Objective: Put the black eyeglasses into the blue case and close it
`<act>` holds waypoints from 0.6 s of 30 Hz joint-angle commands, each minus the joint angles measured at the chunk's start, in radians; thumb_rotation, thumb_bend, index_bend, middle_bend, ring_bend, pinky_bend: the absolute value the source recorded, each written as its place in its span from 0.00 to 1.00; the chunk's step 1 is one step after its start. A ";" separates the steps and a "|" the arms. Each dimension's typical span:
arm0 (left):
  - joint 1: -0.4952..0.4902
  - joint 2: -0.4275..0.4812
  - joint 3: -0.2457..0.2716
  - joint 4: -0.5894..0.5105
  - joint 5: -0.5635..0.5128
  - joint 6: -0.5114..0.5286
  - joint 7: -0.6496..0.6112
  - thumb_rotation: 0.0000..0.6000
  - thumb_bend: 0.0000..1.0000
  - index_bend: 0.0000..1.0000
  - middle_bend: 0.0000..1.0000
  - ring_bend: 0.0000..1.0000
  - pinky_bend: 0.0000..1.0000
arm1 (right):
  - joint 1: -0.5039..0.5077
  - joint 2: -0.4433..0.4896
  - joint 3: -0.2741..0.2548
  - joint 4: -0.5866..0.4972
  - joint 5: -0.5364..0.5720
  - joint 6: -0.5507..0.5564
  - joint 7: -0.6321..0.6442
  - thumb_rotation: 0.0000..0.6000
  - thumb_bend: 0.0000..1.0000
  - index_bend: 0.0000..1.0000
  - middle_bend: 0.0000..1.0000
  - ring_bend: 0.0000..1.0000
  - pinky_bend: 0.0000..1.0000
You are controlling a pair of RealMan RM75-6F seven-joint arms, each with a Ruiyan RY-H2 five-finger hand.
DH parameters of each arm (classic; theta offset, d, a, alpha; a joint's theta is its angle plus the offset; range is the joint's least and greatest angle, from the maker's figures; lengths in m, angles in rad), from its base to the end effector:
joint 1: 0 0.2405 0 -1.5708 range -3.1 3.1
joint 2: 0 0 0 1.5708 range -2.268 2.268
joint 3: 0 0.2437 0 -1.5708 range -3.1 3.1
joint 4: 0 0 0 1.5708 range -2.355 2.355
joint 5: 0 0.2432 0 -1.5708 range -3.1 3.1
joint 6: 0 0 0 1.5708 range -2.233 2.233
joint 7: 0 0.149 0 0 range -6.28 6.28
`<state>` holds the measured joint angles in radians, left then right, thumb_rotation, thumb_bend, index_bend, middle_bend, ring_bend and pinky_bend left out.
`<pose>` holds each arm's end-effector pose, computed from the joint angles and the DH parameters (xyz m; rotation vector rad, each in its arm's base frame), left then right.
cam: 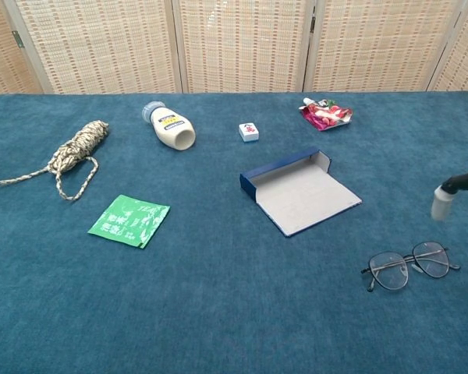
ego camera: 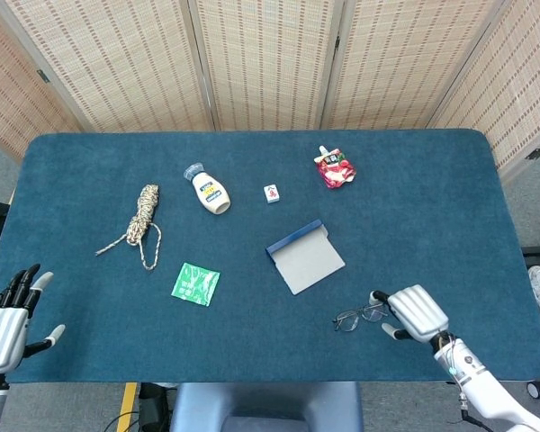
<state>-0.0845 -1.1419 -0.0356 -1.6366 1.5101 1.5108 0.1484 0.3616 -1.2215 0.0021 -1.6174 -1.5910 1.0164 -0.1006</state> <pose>-0.3029 0.1836 0.1143 -1.4208 -0.8142 -0.8424 -0.2564 -0.2331 0.0164 1.9738 -0.9763 0.7714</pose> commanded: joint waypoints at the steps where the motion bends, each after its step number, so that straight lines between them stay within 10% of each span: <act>1: 0.002 -0.001 0.001 0.004 -0.002 0.000 -0.003 1.00 0.25 0.15 0.06 0.08 0.26 | 0.041 -0.049 -0.005 0.032 0.020 -0.059 0.000 1.00 0.30 0.39 0.95 1.00 0.99; 18: 0.011 -0.006 0.004 0.022 -0.009 0.000 -0.022 1.00 0.25 0.15 0.06 0.08 0.26 | 0.095 -0.110 -0.002 0.125 0.084 -0.101 0.006 1.00 0.33 0.39 0.94 1.00 0.99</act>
<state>-0.0735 -1.1479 -0.0314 -1.6147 1.5014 1.5110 0.1268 0.4541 -1.3300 0.0013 -1.4959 -1.5101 0.9184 -0.0943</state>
